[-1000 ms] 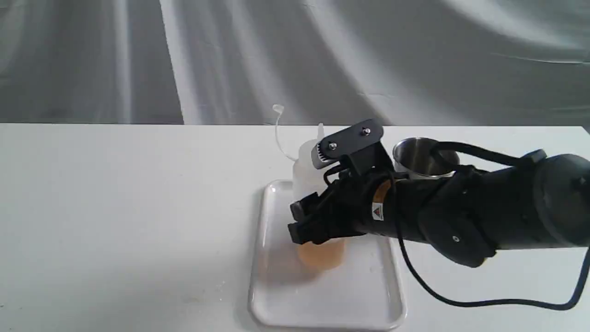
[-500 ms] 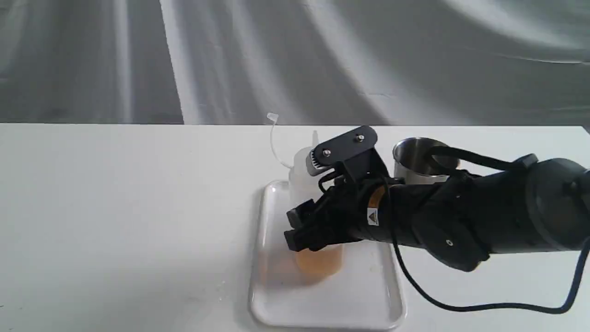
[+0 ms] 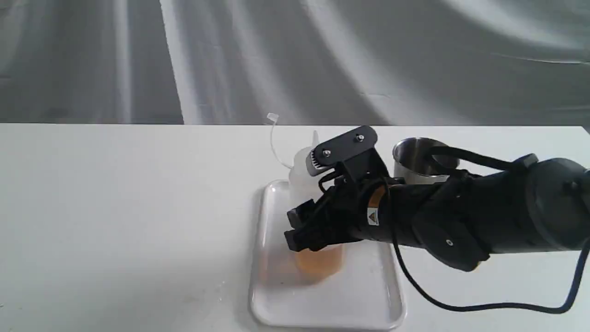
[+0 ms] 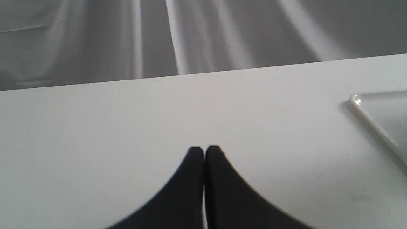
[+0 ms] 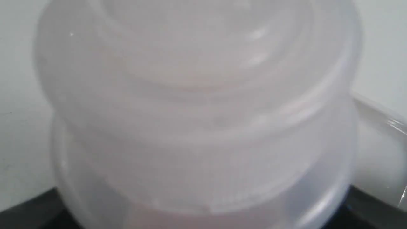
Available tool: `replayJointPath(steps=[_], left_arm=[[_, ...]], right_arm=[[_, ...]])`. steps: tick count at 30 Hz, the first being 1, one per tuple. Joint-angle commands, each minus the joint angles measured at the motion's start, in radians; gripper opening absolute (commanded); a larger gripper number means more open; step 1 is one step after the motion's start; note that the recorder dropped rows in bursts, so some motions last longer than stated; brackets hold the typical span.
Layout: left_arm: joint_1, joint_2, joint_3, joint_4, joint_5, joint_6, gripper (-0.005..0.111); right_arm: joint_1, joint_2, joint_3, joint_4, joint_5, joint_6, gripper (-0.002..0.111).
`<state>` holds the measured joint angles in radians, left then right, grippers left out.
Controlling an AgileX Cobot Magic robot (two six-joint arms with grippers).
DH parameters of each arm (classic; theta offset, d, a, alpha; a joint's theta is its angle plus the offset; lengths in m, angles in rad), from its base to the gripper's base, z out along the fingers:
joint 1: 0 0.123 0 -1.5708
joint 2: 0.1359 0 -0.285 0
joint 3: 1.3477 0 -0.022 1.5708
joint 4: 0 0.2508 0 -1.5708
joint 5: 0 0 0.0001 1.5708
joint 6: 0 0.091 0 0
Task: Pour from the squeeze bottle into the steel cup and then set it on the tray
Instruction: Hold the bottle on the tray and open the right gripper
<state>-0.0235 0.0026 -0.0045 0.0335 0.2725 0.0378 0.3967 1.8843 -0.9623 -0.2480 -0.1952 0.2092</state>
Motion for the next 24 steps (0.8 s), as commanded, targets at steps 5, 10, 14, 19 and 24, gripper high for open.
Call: replayJointPath(steps=[5, 10, 14, 19, 24], left_arm=[[0.002, -0.003, 0.004, -0.001, -0.007, -0.004, 0.000], [0.002, -0.003, 0.004, -0.001, -0.007, -0.004, 0.000], [0.002, -0.003, 0.004, -0.001, -0.007, -0.004, 0.000], [0.002, -0.003, 0.004, -0.001, -0.007, -0.002, 0.000], [0.002, -0.003, 0.004, -0.001, -0.007, -0.002, 0.000]], right_arm=[[0.002, -0.007, -0.002, 0.005, -0.018, -0.007, 0.009], [0.002, -0.007, -0.002, 0.005, 0.009, -0.007, 0.021], [0.002, -0.007, -0.002, 0.005, 0.040, -0.007, 0.040], [0.002, -0.007, -0.002, 0.005, 0.040, -0.007, 0.068], [0.002, -0.007, -0.002, 0.005, 0.040, -0.007, 0.082]])
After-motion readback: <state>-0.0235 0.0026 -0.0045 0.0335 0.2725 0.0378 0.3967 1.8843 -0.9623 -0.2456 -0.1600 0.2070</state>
